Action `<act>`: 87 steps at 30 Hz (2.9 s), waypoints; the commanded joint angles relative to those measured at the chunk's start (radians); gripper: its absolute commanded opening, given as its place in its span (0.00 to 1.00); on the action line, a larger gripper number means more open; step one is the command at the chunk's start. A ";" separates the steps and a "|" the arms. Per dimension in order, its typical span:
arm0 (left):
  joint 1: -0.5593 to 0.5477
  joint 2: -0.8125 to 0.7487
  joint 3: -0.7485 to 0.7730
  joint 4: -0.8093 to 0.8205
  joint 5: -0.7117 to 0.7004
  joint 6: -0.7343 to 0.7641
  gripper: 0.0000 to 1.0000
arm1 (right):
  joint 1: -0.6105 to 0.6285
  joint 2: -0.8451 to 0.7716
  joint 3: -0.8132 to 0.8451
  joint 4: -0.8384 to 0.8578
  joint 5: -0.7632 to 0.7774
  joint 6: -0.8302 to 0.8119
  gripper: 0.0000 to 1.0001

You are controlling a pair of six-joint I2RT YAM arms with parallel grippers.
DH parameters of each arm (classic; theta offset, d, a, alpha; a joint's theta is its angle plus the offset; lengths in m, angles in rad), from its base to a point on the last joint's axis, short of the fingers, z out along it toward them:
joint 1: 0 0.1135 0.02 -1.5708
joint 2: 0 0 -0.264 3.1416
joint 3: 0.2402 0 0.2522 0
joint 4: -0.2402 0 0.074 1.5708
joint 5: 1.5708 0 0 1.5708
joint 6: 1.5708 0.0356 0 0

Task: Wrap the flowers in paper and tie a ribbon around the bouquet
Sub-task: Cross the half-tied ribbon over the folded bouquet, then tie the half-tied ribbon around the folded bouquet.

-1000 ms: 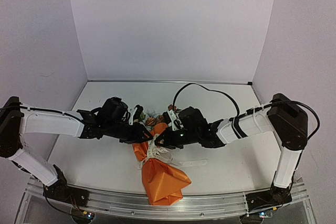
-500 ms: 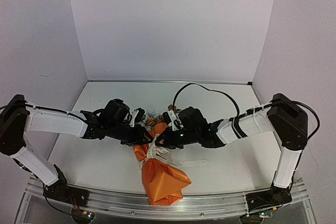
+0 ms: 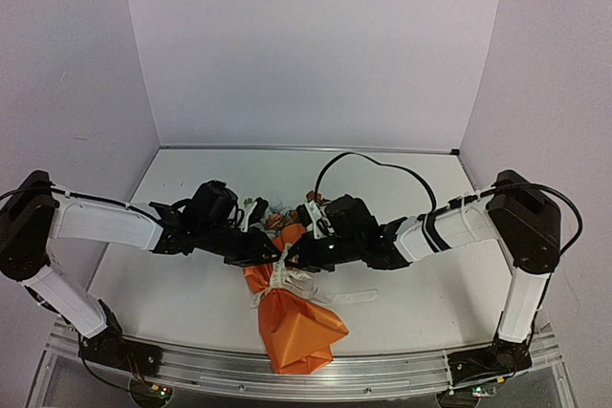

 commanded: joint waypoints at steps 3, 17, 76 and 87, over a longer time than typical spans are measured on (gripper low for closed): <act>0.005 -0.015 0.005 0.028 -0.029 -0.006 0.10 | 0.005 -0.025 0.018 -0.037 -0.003 -0.031 0.00; 0.005 -0.102 -0.036 0.055 -0.142 0.061 0.00 | 0.005 -0.171 -0.053 -0.203 0.041 -0.124 0.36; 0.035 -0.073 -0.218 0.227 -0.243 -0.013 0.00 | 0.114 -0.225 -0.049 -0.628 0.317 -0.200 0.00; 0.189 0.194 0.044 0.277 -0.021 0.107 0.00 | 0.118 -0.163 0.034 -0.633 0.388 -0.145 0.00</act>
